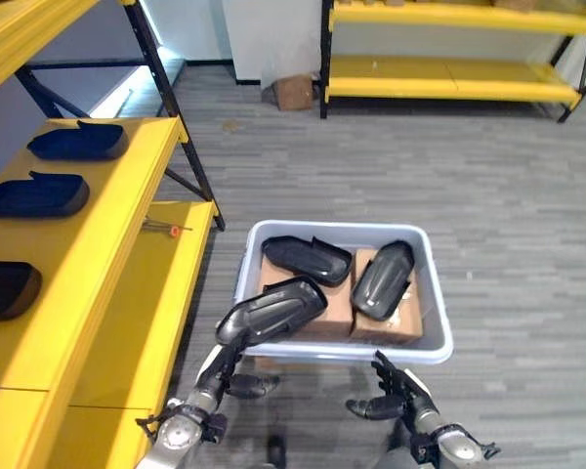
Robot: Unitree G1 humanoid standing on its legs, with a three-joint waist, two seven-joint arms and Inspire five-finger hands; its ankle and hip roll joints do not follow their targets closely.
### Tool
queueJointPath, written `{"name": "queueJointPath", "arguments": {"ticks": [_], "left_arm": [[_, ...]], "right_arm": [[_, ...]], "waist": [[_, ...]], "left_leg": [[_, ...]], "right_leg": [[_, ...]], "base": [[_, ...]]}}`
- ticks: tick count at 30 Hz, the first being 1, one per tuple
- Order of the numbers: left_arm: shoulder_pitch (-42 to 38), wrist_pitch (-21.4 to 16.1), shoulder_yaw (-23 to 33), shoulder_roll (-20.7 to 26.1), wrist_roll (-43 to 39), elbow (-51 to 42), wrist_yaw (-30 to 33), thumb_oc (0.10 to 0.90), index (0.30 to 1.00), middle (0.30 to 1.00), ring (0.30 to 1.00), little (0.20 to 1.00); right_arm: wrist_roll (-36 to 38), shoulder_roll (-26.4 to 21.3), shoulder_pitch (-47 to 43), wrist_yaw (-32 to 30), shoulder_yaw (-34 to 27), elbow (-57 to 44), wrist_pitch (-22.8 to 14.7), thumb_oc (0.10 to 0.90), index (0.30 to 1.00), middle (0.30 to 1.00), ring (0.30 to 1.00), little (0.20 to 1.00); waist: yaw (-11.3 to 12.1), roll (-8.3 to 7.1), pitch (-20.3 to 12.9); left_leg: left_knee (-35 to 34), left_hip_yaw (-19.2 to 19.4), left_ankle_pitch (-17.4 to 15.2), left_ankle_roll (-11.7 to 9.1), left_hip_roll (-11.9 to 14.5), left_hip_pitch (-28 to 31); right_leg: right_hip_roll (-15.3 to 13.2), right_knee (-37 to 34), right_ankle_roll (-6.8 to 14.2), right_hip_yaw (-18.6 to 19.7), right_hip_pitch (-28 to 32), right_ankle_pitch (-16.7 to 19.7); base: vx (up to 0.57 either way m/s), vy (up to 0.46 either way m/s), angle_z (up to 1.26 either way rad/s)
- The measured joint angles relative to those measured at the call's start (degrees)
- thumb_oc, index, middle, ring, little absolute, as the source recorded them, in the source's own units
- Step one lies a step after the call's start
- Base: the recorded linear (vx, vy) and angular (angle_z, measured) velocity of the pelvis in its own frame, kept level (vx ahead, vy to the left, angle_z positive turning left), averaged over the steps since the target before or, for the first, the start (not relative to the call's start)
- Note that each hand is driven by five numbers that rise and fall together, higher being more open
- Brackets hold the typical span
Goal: Move parts from the plastic box to the shelf.
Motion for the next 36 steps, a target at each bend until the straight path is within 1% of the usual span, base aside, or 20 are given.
{"name": "queueJointPath", "arguments": {"ticks": [1, 3, 5, 6, 7, 10, 14, 16, 18, 19, 20, 22, 24, 27, 28, 29, 32, 33, 34, 36], "left_arm": [[0.2, -0.1, -0.2, -0.9, 0.0, -0.2, -0.6, 0.900, 1.000, 1.000, 1.000, 1.000], [-0.1, -0.1, -0.5, -2.3, 0.0, -0.3, -1.4, 0.900, 1.000, 1.000, 1.000, 1.000], [-0.9, -0.2, -0.5, -2.6, 0.0, -0.9, -1.5, 0.900, 1.000, 1.000, 1.000, 1.000], [-1.7, -0.2, -0.5, -2.6, 0.0, -1.0, -1.4, 0.900, 1.000, 1.000, 1.000, 1.000], [-1.9, -0.2, -0.4, -2.5, 0.0, -1.0, -1.4, 0.900, 1.000, 1.000, 1.000, 1.000], [-1.9, -0.3, -0.2, -2.5, 0.0, -1.0, -1.3, 0.900, 1.000, 1.000, 1.000, 1.000], [0.1, -0.3, 1.1, -2.5, 0.0, -1.0, -1.2, 0.900, 1.000, 1.000, 1.000, 1.000], [1.3, -0.3, 2.1, -2.3, 0.3, -1.1, -1.3, 0.900, 1.000, 1.000, 1.000, 1.000], [2.0, -0.3, 2.5, -1.9, 0.6, -1.3, -1.3, 0.900, 1.000, 1.000, 1.000, 1.000], [2.3, -0.3, 2.6, -1.7, 1.7, -1.3, -1.3, 0.900, 1.000, 1.000, 1.000, 1.000], [2.4, -0.3, 2.6, -1.7, 2.0, -1.2, -1.3, 0.900, 1.000, 1.000, 1.000, 1.000], [2.1, -0.3, 2.5, -1.7, 2.1, -1.2, -1.3, 0.900, 1.000, 1.000, 1.000, 1.000], [0.8, -0.3, 1.6, -1.8, 2.1, -1.0, -1.2, 0.900, 1.000, 1.000, 1.000, 1.000], [-2.4, -0.3, -0.2, -2.1, 2.1, -1.2, -1.0, 0.900, 1.000, 1.000, 1.000, 1.000], [-4.2, -0.4, -0.6, -2.9, 2.1, -2.0, 0.4, 0.900, 1.000, 1.000, 1.000, 1.000], [-4.6, -0.5, -0.6, -2.7, 2.1, -2.6, 0.9, 0.900, 1.000, 1.000, 1.000, 1.000], [-6.3, -1.7, -0.6, -2.7, 2.1, -3.3, 1.5, 0.900, 1.000, 1.000, 1.000, 1.000], [-6.5, -2.1, -0.6, -2.7, 2.1, -3.5, 1.8, 0.900, 1.000, 1.000, 1.000, 1.000], [-6.7, -2.5, -0.6, -2.7, 2.0, -3.7, 2.2, 0.900, 1.000, 1.000, 1.000, 1.000], [-7.2, -2.8, -0.5, -2.6, 1.7, -4.1, 2.7, 0.900, 1.000, 1.000, 1.000, 1.000]], "right_arm": [[0.0, -1.0, -0.4, 0.0, -0.6, 0.0, 0.0, 0.900, 1.000, 1.000, 1.000, 1.000], [0.1, -3.1, -0.8, -0.1, -1.1, 0.0, 0.0, 0.900, 1.000, 1.000, 1.000, 1.000], [0.1, -4.1, -0.7, -0.3, -1.4, 0.1, 0.0, 0.900, 1.000, 1.000, 1.000, 1.000], [0.1, -4.5, -0.7, -0.2, -1.4, 0.1, 0.0, 0.900, 1.000, 1.000, 1.000, 1.000], [0.1, -4.5, -0.7, -0.3, -1.5, 0.1, 0.0, 0.900, 1.000, 1.000, 1.000, 1.000], [0.1, -4.5, -0.6, -0.7, -1.8, -0.6, 0.0, 0.900, 1.000, 1.000, 1.000, 1.000], [0.1, -4.5, 0.6, -1.3, -3.5, -4.2, -0.1, 0.900, 1.000, 1.000, 1.000, 1.000], [-1.0, -6.6, 1.8, -2.0, -5.6, -10.6, 0.0, 0.900, 1.000, 1.000, 1.000, 1.000], [-3.0, -8.7, 2.0, -2.7, -8.1, -15.9, -0.5, 0.900, 1.000, 1.000, 1.000, 1.000], [-5.8, -10.2, 1.6, -4.2, -10.8, -20.1, -1.8, 0.900, 1.000, 1.000, 1.000, 1.000], [-8.2, -10.6, 0.8, -5.6, -12.2, -21.8, -2.7, 0.900, 1.000, 1.000, 1.000, 1.000], [-13.5, -10.6, -3.1, -9.4, -13.4, -22.7, -4.6, 0.900, 1.000, 1.000, 1.000, 1.000], [-17.3, -10.0, -8.0, -12.9, -13.4, -22.7, -4.7, 0.900, 1.000, 1.000, 1.000, 1.000], [-22.4, -9.6, -15.3, -16.5, -11.9, -22.7, -5.0, 0.900, 1.000, 1.000, 1.000, 1.000], [-24.5, -9.1, -20.0, -18.8, -9.9, -21.9, -4.9, 0.900, 1.000, 1.000, 1.000, 1.000], [-25.3, -9.0, -21.7, -19.6, -9.3, -21.3, -4.7, 0.900, 1.000, 1.000, 1.000, 1.000], [-26.4, -8.0, -24.7, -22.6, -8.8, -19.3, -4.3, 0.900, 1.000, 1.000, 1.000, 1.000], [-26.4, -7.6, -25.4, -22.9, -8.6, -18.5, -4.0, 0.900, 1.000, 1.000, 1.000, 1.000], [-26.3, -7.1, -26.1, -23.2, -8.2, -16.9, -3.1, 0.900, 1.000, 1.000, 1.000, 1.000], [-26.3, -6.4, -27.0, -24.4, -7.6, -15.2, -2.7, 0.900, 1.000, 1.000, 1.000, 1.000]], "waist": [[-0.2, 1.19, 0.0], [-0.5, 2.21, -0.4], [-0.7, 2.25, -0.5], [-0.8, 2.24, -0.5], [-0.8, 2.27, -0.5], [-0.7, 2.34, -0.5], [-0.7, 2.34, -0.5], [-0.5, 2.41, -0.5], [-0.4, 2.39, -0.5], [-0.4, 2.42, -0.5], [-0.3, 2.43, -0.5], [-0.3, 2.37, -0.4], [-0.2, 2.59, -0.1], [0.4, 3.38, 2.2], [1.7, 4.01, 4.2], [1.9, 4.14, 5.3], [3.1, 4.12, 7.5], [3.2, 4.09, 8.0], [4.2, 4.21, 8.9], [4.7, 4.25, 10.0]], "left_leg": [[0.0, -0.2, 0.2, -0.9, 1.3, 0.0], [0.0, 0.0, 0.4, -1.2, 3.9, 0.2], [0.0, 0.2, 0.6, -1.7, 5.8, 0.1], [0.0, 0.2, 0.6, -2.4, 6.8, 0.1], [0.0, 0.2, 0.5, -2.6, 7.1, 0.0], [0.0, 0.2, 0.5, -2.8, 6.9, -1.7], [0.0, 0.6, 0.6, -2.9, 6.3, -1.9], [-0.2, 0.6, 0.6, -2.9, 6.0, -2.5], [-0.1, 0.7, 0.6, -2.9, 5.9, -3.0], [0.0, 0.6, 0.8, -3.2, 5.9, -3.3], [0.0, 0.6, 1.0, -3.4, 5.9, -3.5], [0.0, 0.6, 1.2, -3.6, 5.9, -4.8], [0.0, 0.4, 1.7, -3.6, 5.8, -6.3], [0.0, 0.2, 2.3, -3.6, 5.4, -7.1], [0.0, 0.0, 2.7, -3.5, 5.3, -8.1], [0.0, -0.4, 2.9, -3.5, 5.2, -8.4], [0.0, -0.9, 3.4, -3.5, 5.1, -10.1], [0.0, -1.0, 3.5, -3.5, 5.1, -10.3], [0.0, -1.2, 3.5, -3.5, 5.1, -10.4], [0.1, -1.4, 3.5, -3.5, 5.1, -10.6]], "right_leg": [[1.6, 0.0, -0.3, -0.2, 0.0, -0.2], [4.3, 0.0, -1.6, -0.2, 0.0, -1.1], [5.9, 0.0, -2.5, -0.2, -0.1, -1.7], [6.8, 0.0, -2.8, -0.2, -0.3, -2.2], [7.1, -0.1, -2.9, -0.2, -0.4, -2.4], [6.8, -0.1, -3.2, 0.0, -2.1, -2.0], [6.3, -0.1, -3.0, 0.5, -2.7, -1.6], [6.0, -0.1, -2.7, 0.9, -3.4, -1.2], [5.7, -0.1, -2.7, 0.9, -3.9, -1.1], [5.6, -0.1, -2.8, 0.9, -4.2, -1.1], [5.6, -0.1, -2.9, 0.9, -4.3, -0.9], [5.6, -0.1, -3.1, 0.9, -5.6, -0.7], [5.6, -0.1, -3.3, 0.9, -7.1, 0.0], [5.8, 0.0, -3.5, 0.8, -7.8, 0.6], [5.7, -0.1, -3.6, 0.5, -8.5, 0.7], [5.6, 0.0, -3.6, 0.2, -8.5, 0.8], [5.4, 0.0, -3.8, -0.3, -9.8, 1.1], [5.4, 0.0, -3.9, -0.4, -9.9, 1.3], [5.4, 0.0, -3.8, -0.5, -9.9, 1.3], [5.3, 0.0, -3.8, -0.7, -10.0, 1.3]], "base": [[0.05, -0.138, 0.01], [0.05, -0.129, -0.14], [0.06, -0.126, -0.08], [0.07, -0.127, -0.07], [0.06, -0.112, -0.05], [0.03, -0.056, -0.02], [0.02, -0.030, -0.04], [0.00, -0.007, -0.03], [-0.02, -0.003, 0.00], [-0.06, -0.005, 0.01], [-0.07, -0.008, 0.03], [-0.06, -0.008, -0.02], [-0.06, -0.009, 0.01], [-0.10, -0.016, 0.06], [-0.13, -0.031, 0.11], [-0.09, -0.022, 0.18], [-0.04, -0.009, 0.10], [-0.05, -0.016, 0.06], [-0.07, -0.025, 0.04], [-0.06, -0.023, 0.05]]}}
